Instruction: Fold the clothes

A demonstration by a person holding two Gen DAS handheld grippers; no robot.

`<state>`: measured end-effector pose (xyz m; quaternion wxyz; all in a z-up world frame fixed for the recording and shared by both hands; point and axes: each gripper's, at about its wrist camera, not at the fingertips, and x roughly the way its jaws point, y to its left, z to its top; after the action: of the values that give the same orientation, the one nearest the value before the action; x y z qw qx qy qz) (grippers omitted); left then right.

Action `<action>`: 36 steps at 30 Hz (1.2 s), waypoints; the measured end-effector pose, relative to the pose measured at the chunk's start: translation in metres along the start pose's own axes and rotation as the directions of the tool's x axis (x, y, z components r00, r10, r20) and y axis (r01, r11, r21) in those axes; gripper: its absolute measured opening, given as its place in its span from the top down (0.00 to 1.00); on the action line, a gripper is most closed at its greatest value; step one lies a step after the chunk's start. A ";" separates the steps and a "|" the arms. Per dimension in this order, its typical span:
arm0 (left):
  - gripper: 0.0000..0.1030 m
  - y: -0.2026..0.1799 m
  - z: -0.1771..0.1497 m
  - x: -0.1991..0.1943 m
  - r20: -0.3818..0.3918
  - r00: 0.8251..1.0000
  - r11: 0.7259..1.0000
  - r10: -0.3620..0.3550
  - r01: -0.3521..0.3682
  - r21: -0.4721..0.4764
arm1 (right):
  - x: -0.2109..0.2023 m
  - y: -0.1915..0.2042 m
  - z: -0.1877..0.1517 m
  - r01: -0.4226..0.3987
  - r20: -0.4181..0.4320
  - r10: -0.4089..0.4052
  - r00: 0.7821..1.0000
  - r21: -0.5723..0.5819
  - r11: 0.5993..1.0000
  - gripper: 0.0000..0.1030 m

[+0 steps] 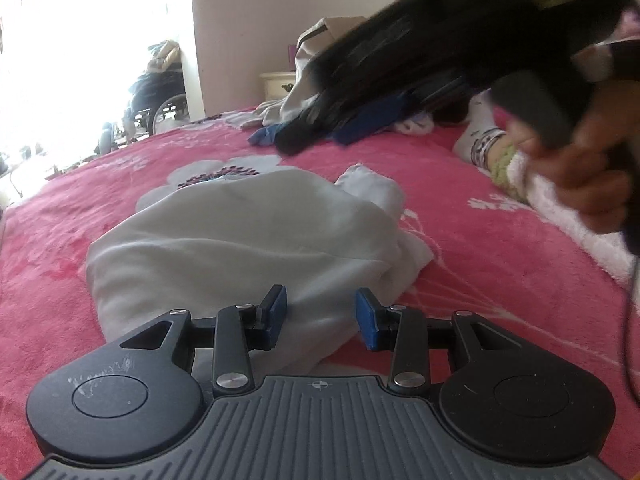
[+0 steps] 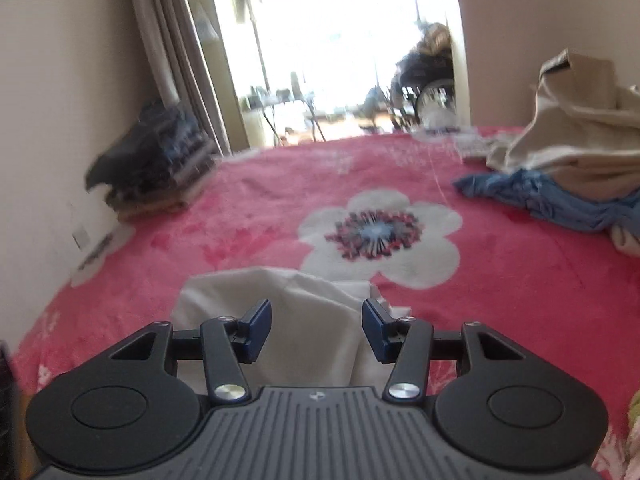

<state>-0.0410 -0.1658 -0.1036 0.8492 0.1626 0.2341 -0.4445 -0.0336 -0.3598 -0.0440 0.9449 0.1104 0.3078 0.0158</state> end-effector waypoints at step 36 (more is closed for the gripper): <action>0.60 0.031 -0.016 -0.015 -0.052 0.974 0.962 0.220 -0.225 -0.155 | 0.024 0.014 0.003 0.007 0.026 -0.003 1.000 -0.145 0.989 0.92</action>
<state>-0.0264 -0.1305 -0.1069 0.9000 0.1265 0.2636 -0.3232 -0.0116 -0.3442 -0.0526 0.9543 0.0409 0.2941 0.0344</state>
